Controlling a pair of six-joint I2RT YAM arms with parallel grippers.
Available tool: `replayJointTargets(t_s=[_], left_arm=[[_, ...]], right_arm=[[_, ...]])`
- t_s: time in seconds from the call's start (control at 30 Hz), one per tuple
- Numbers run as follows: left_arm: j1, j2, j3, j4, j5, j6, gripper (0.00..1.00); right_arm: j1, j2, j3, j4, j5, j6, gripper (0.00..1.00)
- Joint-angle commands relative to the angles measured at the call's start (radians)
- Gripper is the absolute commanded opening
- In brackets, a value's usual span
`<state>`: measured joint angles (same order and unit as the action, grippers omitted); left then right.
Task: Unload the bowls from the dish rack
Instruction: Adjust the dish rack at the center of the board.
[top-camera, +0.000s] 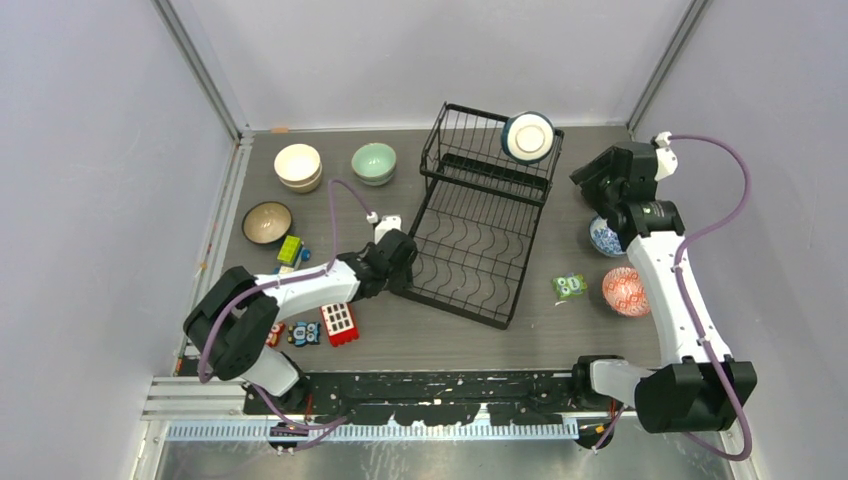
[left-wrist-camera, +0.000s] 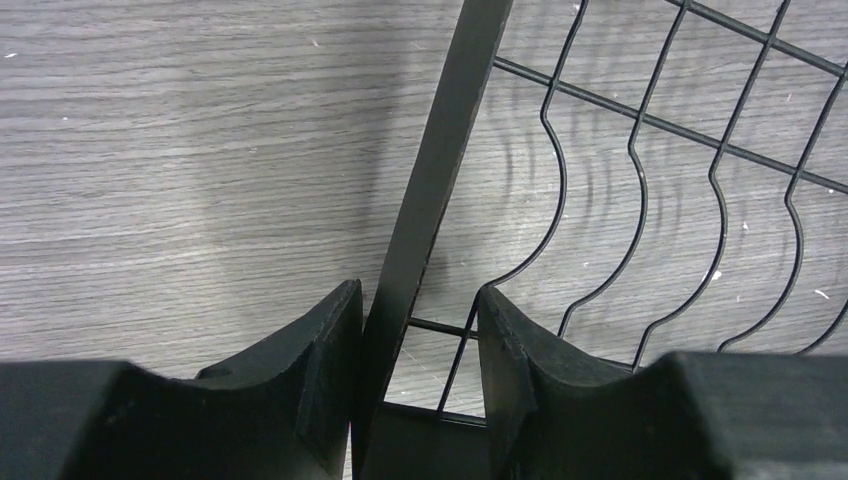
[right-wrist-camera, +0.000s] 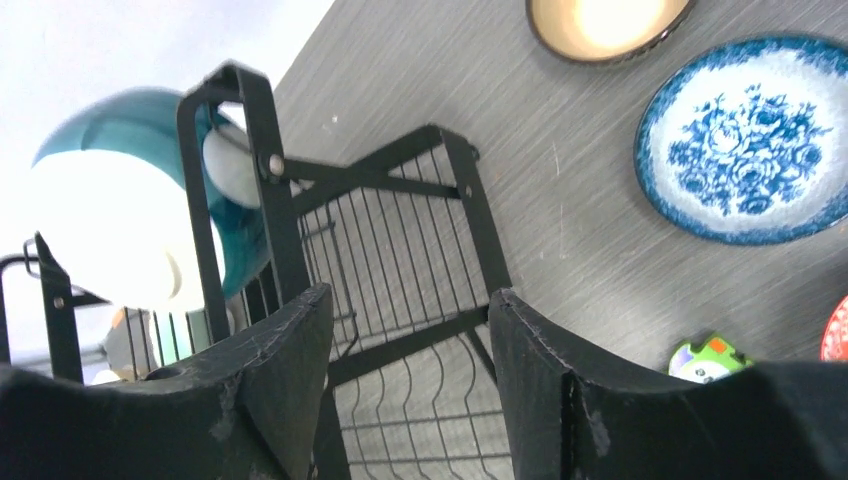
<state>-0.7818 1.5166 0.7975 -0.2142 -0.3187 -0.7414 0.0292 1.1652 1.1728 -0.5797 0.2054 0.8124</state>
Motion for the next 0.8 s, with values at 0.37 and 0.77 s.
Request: replayJointTargets(t_s=[0.37, 0.77], left_arm=[[0.13, -0.003, 0.057, -0.094, -0.167, 0.036, 0.25], [0.144, -0.029, 0.054, -0.068, -0.113, 0.06, 0.34]], right_arm=[[-0.131, 0.189, -0.121, 0.486, -0.18, 0.296, 0.61], [-0.088, 0.093, -0.433, 0.922, -0.119, 0.071, 0.62]])
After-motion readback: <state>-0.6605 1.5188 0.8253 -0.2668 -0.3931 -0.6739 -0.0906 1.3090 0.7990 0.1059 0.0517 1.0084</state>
